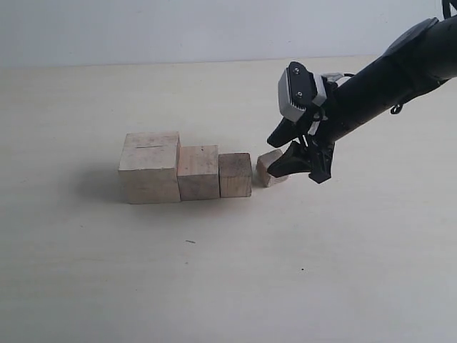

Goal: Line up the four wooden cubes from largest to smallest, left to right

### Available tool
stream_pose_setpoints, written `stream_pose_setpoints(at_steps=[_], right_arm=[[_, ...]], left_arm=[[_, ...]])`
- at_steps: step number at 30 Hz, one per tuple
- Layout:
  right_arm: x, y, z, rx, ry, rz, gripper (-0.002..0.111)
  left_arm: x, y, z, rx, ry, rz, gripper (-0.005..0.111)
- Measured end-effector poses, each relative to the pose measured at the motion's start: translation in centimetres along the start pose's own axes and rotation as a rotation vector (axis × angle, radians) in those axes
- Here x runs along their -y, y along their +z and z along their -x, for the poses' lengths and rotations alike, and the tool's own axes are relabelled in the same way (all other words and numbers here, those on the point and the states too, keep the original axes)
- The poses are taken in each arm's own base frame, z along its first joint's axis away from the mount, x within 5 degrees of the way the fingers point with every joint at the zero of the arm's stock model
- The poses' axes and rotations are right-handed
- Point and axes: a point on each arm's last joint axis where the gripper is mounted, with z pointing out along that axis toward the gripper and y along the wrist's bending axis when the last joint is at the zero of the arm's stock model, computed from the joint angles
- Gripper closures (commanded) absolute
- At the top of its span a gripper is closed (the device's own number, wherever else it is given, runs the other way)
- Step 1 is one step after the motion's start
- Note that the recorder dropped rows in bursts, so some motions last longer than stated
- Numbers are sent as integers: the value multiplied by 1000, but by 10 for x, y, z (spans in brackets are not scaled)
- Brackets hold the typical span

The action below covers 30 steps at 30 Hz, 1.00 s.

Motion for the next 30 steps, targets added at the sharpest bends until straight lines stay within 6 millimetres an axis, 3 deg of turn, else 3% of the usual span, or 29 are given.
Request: stream_pose_setpoints(at_steps=[9,14,22,30], right_arm=[[-1,1,-1,5,17,12,49],[0,-8,5,-9,10,-27,49],[12,-19,-4,-172,79,-187,49],[32,-15,-11,-139,232,-402,49]], left_arm=[[0,0,0,0,0,0,107],[0,0,0,0,0,0,107],[0,0,0,0,0,0,107],[0,0,0,0,0,0,107]])
